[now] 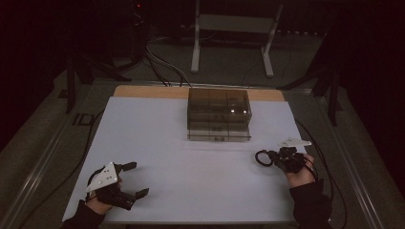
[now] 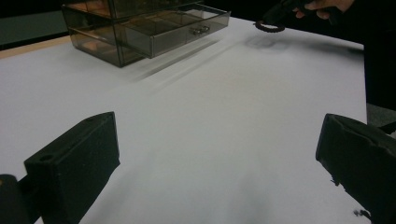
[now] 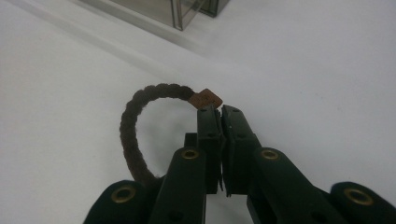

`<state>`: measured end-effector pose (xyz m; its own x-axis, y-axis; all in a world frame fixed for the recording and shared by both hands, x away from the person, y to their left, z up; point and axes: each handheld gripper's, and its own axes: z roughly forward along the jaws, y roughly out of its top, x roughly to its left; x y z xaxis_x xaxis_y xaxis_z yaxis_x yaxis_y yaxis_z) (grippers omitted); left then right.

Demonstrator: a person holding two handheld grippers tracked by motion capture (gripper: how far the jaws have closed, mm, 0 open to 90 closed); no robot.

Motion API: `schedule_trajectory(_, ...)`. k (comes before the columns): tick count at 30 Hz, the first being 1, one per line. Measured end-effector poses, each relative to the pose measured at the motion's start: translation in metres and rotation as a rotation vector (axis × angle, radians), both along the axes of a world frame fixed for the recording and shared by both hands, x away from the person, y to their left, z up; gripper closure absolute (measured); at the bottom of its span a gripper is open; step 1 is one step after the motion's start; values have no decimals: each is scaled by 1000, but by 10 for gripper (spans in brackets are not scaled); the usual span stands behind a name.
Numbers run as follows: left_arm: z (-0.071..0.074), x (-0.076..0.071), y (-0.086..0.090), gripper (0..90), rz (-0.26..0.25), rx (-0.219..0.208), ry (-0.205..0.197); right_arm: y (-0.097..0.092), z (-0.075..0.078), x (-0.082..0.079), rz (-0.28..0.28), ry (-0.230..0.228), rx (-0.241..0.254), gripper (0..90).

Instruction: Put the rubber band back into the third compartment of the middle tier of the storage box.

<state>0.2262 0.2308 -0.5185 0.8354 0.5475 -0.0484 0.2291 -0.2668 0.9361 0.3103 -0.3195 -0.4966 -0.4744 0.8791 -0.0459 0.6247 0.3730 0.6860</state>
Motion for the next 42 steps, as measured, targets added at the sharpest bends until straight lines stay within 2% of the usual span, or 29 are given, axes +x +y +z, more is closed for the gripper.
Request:
schedule_trajectory(11, 0, 0, 0, 2, 0, -2, 1, 5, 8, 0, 15, 5, 16, 866)
schedule_trajectory(28, 0, 0, 0, 3, -1, 1, -3, 16, 23, 4, 50, -17, 15, 865)
schedule_trajectory(42, 1, 0, 1, 2, 0, 0, -4, 27, 43, 14, 80, -56, 12, 865)
